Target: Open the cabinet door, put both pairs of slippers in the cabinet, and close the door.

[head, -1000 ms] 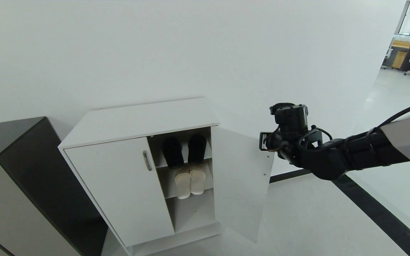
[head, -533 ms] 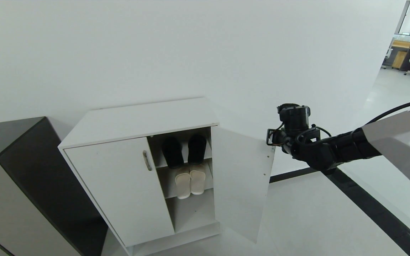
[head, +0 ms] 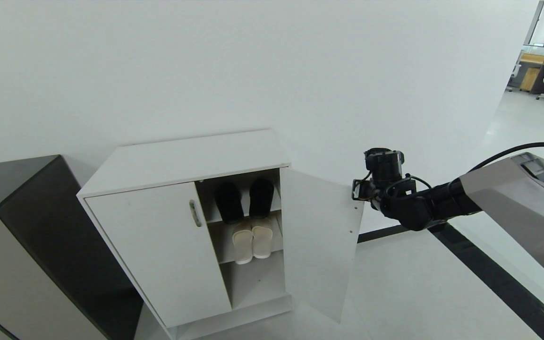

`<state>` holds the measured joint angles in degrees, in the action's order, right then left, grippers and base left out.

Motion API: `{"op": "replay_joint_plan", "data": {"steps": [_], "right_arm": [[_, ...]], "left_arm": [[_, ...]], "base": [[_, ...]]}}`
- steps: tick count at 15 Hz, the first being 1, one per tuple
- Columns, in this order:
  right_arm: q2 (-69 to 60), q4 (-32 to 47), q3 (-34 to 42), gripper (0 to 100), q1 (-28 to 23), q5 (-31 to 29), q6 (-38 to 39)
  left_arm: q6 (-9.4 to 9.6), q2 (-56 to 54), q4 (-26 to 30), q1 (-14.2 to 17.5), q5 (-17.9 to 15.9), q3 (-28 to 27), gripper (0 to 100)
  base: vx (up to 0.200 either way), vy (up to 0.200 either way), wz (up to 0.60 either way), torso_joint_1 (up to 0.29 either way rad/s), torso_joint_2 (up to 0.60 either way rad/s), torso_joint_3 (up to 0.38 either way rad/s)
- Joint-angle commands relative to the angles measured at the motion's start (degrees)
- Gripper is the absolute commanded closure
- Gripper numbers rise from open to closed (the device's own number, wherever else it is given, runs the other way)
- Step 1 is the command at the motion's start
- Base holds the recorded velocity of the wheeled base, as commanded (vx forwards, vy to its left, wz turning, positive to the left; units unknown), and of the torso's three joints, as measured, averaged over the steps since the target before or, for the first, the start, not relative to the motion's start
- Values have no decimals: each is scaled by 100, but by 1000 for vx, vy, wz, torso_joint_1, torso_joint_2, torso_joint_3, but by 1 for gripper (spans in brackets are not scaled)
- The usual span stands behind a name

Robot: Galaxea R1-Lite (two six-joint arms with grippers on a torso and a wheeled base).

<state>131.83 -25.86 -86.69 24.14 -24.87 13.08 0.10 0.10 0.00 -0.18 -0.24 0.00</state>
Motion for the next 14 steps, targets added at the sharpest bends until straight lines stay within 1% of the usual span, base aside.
{"op": "replay_joint_plan", "data": {"steps": [1,4,7,14], "right_arm": [[45,2,12,100,38,0,2],[-61,10,135,100,118,-9,2],[-316,10,433,100,320,-9,2],[-1265,-25,1576,100,1533,-18,2]], "left_arm": [[-1,8,0,1,-2,0,100],[-10,8,0,1,-2,0,100],[-10,8,0,1,-2,0,100],[-10,8,0,1,7,0,100]], "base": [[0,0,0,0,0,0],[0,0,0,0,0,0],[0,0,0,0,0,0],[0,0,0,0,0,0]]}}
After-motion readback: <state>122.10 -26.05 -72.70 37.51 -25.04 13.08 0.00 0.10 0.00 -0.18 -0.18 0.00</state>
